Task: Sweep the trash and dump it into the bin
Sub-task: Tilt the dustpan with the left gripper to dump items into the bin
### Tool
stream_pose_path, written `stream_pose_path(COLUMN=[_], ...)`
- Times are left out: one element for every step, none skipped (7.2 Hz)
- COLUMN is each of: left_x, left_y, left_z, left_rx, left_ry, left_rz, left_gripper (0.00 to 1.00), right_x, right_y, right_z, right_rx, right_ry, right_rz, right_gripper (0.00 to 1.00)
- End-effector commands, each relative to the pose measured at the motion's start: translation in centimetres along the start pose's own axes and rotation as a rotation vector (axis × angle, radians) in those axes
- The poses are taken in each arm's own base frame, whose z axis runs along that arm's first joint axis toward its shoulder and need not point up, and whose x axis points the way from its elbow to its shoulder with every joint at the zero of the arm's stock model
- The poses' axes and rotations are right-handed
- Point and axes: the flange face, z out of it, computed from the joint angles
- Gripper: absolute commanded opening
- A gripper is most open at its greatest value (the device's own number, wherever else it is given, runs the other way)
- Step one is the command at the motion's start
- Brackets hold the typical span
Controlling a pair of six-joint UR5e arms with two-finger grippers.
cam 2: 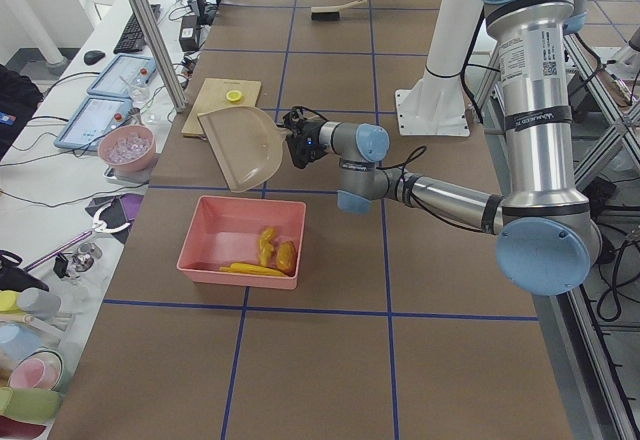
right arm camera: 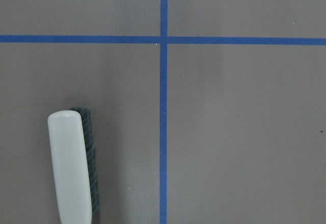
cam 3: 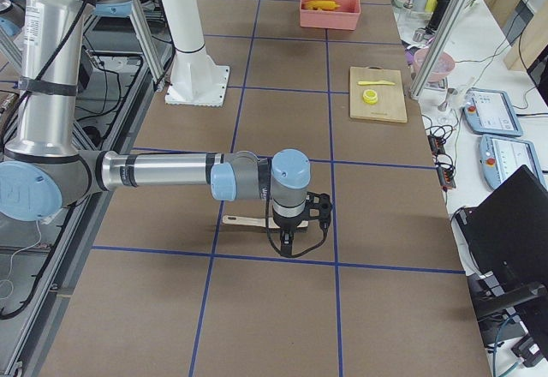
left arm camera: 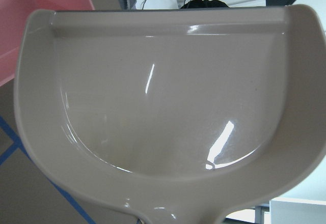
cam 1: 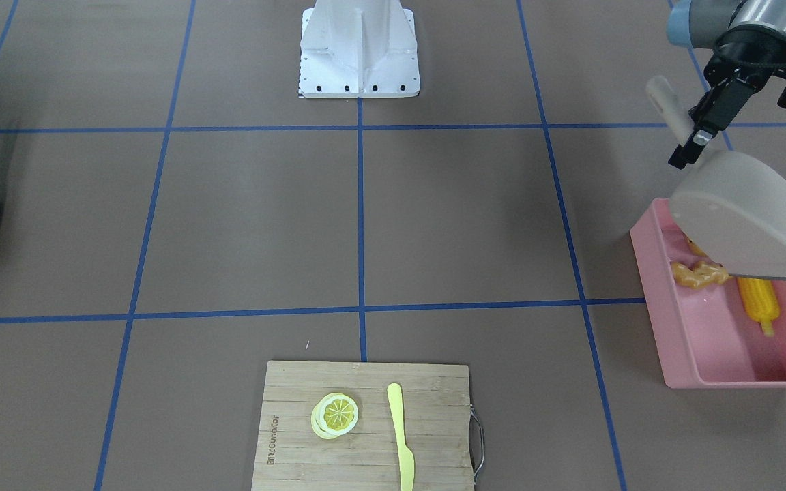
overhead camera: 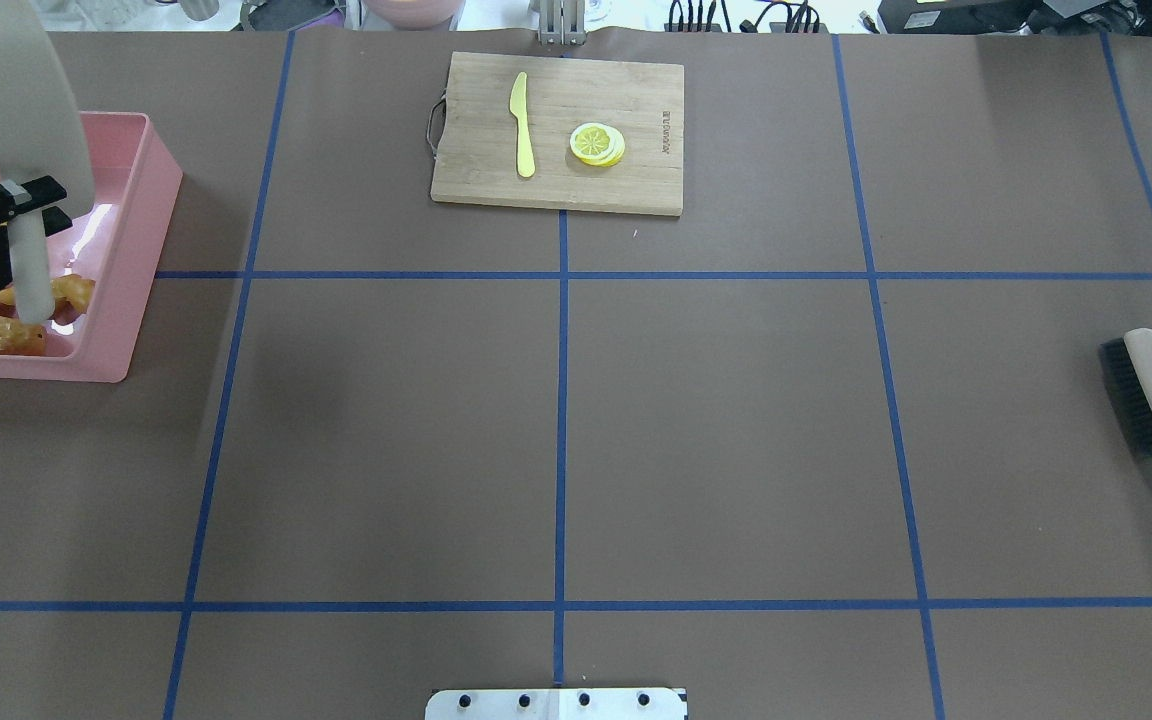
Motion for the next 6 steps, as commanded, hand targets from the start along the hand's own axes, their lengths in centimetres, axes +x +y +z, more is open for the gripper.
stream_pose_path(left_x=[0.7, 1.1, 1.0, 0.3, 0.0, -0.7], left_y=[0.3, 0.4, 0.6, 0.4, 0.5, 1.0], left_z=[2.3, 3.1, 3.4, 3.8, 4.2, 4.6], left_rx=[-0.001, 0.000, -0.003, -0.008, -0.022, -0.050], left_ry=[-0.004, -0.009, -0.028, -0.067, -0.090, -0.111], left_rz=[0.179, 0.295, 0.505, 0.731, 0.926, 1.120], left_gripper=[0.00, 0.00, 0.00, 0.00, 0.00, 0.00], right_x=[0.7, 0.9, 0.9, 0.5, 0.6, 0.6], right_y=[0.4, 0.5, 0.5, 0.1, 0.0, 0.1], right_z=[0.7, 0.8, 0.8, 0.6, 0.6, 0.6], right_rx=[-0.015, -0.019, -0.017, -0.008, -0.007, -0.008], right_ry=[0.011, 0.013, 0.013, 0.008, 0.010, 0.010], right_rz=[0.014, 0.017, 0.017, 0.009, 0.009, 0.010], right_gripper=[1.00, 1.00, 1.00, 1.00, 1.00, 1.00])
